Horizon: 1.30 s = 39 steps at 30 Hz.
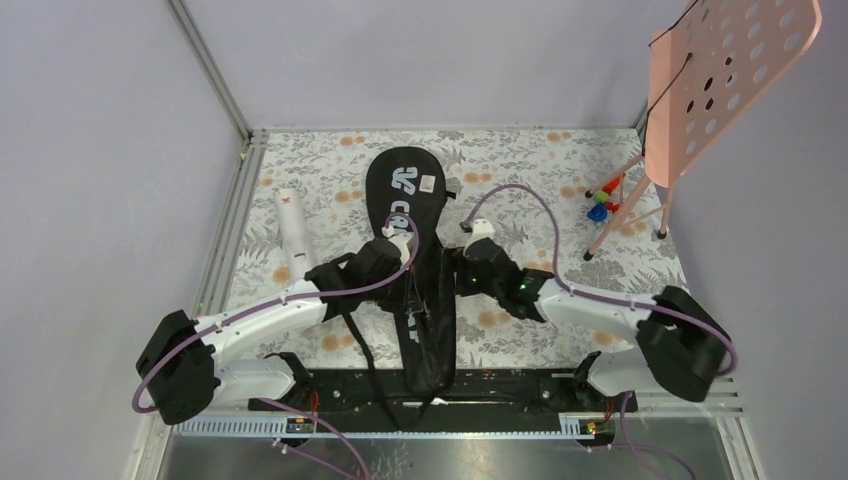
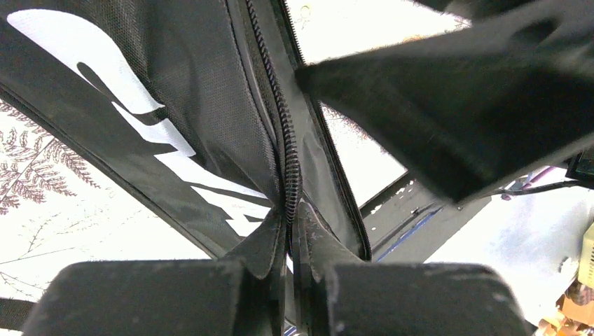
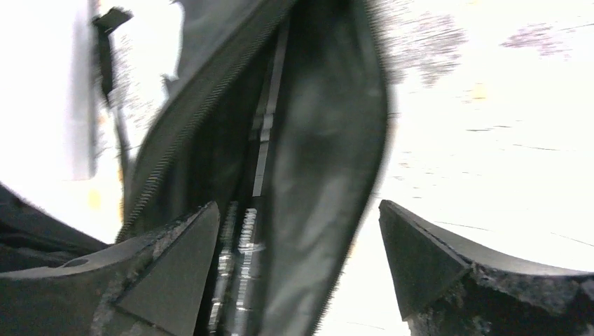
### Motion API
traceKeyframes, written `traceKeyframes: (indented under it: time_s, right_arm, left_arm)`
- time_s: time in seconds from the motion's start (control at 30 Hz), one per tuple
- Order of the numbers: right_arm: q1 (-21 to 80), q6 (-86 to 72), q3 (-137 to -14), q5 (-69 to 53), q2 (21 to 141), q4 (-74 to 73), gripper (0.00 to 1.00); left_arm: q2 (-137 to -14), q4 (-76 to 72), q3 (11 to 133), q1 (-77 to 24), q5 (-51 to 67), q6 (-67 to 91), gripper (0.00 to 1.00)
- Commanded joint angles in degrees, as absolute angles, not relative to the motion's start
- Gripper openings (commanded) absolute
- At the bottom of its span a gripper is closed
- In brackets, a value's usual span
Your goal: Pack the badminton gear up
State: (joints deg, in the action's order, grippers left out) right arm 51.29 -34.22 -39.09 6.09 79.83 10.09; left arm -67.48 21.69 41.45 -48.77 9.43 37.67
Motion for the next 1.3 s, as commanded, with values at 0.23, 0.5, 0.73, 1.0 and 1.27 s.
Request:
traceKeyframes:
  time_s: [0.23,0.5,0.73,1.0,1.27]
  right_arm:
    - [38.65,-34.48,-40.26,10.5,75.8,9.28,1.0]
    - [33.93,-44.67,-57.41,-0.47,96.39,12.24,0.95]
    - [33.84,-47.28,-61.9,-2.78,107.63,17.11,0.86]
    - [33.79,-52.0,-64.15,-17.53,116.77,36.95,0.67]
    - [33.84,-44.97,-65.96,-18.18,112.59,31.87,0.06]
  left_arm:
    - [-66.15,14.59,40.63,-48.34,8.58,37.79,0.0]
    - [-65.65,14.35,39.74,-48.29,9.93,36.31,0.0]
    - [-64.45,14.33,38.82,-48.34,10.37,35.64,0.0]
    - [-65.79,12.52,38.36,-48.32,12.91,35.05,0.0]
    - [-66.16,11.36,39.07,-48.31,12.34,34.73,0.08]
